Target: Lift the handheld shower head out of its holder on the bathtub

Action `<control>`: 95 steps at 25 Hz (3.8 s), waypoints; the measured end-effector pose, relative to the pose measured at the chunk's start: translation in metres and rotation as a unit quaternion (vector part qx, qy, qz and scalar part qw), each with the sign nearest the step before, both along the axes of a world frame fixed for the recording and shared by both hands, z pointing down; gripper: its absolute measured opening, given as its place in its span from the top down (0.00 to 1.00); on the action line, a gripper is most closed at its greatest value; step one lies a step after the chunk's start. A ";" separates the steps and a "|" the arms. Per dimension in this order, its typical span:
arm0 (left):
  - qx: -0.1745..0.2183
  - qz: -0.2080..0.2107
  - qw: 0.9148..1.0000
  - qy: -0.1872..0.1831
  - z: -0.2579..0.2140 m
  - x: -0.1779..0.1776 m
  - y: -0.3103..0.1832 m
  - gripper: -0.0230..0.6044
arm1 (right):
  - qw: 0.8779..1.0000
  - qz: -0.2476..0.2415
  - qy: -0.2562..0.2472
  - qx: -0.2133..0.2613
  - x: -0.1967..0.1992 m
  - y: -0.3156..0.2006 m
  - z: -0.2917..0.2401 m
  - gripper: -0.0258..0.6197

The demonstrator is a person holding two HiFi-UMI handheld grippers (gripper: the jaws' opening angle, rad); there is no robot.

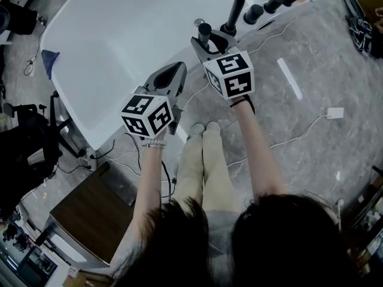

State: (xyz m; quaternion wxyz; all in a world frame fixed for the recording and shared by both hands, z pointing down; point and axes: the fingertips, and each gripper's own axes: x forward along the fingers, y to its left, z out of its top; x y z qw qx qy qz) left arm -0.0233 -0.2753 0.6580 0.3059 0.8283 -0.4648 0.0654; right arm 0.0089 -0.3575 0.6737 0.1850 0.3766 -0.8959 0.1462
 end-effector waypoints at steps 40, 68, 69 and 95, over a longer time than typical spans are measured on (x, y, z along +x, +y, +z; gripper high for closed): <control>0.092 0.018 0.995 0.026 -0.184 0.012 0.031 0.96 | 0.995 0.040 -0.033 0.085 0.028 0.078 -0.210 0.75; 0.200 0.096 0.975 0.009 -0.310 0.038 0.094 0.96 | 0.987 0.049 -0.065 0.136 0.054 0.150 -0.329 0.75; 0.204 0.101 0.974 0.008 -0.313 0.040 0.096 0.96 | 0.987 0.048 -0.065 0.138 0.056 0.153 -0.332 0.75; 0.251 0.155 0.956 0.002 -0.349 0.069 0.120 0.96 | 0.974 0.073 -0.085 0.196 0.092 0.185 -0.386 0.75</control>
